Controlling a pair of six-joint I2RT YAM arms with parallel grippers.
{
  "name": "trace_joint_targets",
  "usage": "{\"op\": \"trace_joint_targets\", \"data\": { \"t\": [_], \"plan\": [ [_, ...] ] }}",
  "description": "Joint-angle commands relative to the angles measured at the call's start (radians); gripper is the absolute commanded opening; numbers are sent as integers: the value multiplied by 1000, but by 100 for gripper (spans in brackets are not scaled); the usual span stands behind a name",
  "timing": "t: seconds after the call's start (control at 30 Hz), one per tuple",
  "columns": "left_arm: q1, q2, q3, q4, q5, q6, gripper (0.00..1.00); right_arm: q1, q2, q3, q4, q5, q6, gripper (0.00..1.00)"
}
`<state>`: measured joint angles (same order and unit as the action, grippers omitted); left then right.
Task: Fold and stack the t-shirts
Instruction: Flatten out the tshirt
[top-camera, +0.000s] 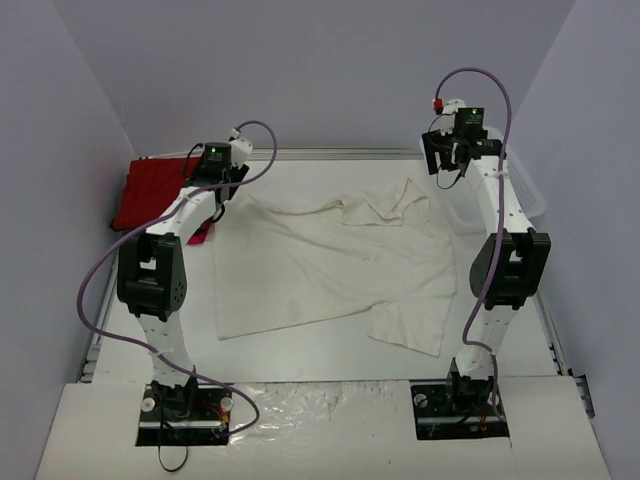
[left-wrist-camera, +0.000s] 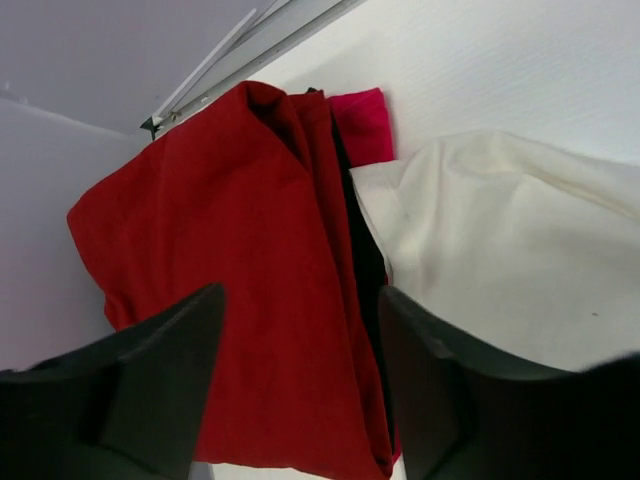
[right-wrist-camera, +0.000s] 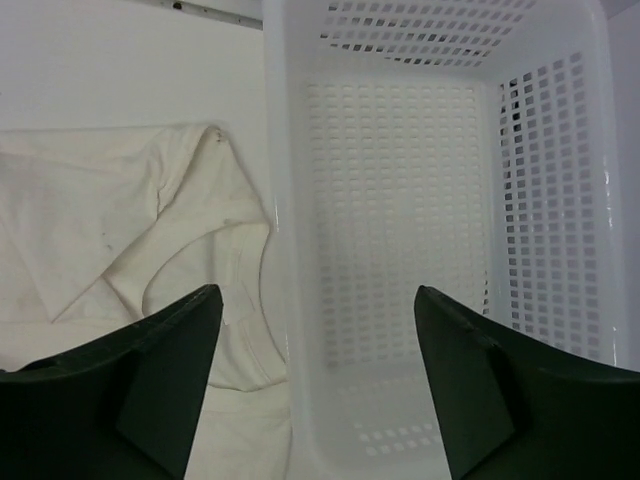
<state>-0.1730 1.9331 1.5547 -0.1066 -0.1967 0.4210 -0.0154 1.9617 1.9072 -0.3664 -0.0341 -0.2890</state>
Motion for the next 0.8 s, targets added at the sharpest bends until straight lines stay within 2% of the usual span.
{"op": "trace_joint_targets", "data": {
  "t": [0.0, 0.1, 0.17, 0.33, 0.37, 0.43, 0.47, 0.57, 0.63, 0.67, 0.77],
  "plan": [
    [3, -108, -2, 90, -53, 27, 65, 9, -56, 9, 18, 82, -21, 75],
    [3, -189, -89, 81, -26, 4, 72, 37, -142, -109, 23, 54, -42, 77],
    [4, -264, -134, 52, -4, -19, 72, 35, -188, -205, 23, 8, -47, 78],
    [4, -410, -292, -63, 100, -45, 72, 46, -323, -413, 20, -131, -50, 66],
    [4, -452, -310, -80, 114, -50, 72, 54, -333, -437, 20, -154, -58, 54],
    [7, -499, -356, -97, 132, -53, 71, 89, -342, -481, 17, -199, -64, 40],
    [7, -546, -408, -100, 140, -51, 71, 104, -339, -484, 5, -211, -67, 30],
    [15, -636, -491, -110, 137, -59, 71, 173, -275, -445, -51, -237, -102, 23],
    [20, -670, -522, -120, 137, -60, 72, 207, -235, -404, -72, -245, -124, 25],
    [21, -692, -534, -126, 134, -62, 72, 242, -216, -393, -80, -240, -131, 30],
    [32, -710, -573, -139, 114, -73, 72, 284, -123, -347, -81, -224, -156, 32]
  ]
}}
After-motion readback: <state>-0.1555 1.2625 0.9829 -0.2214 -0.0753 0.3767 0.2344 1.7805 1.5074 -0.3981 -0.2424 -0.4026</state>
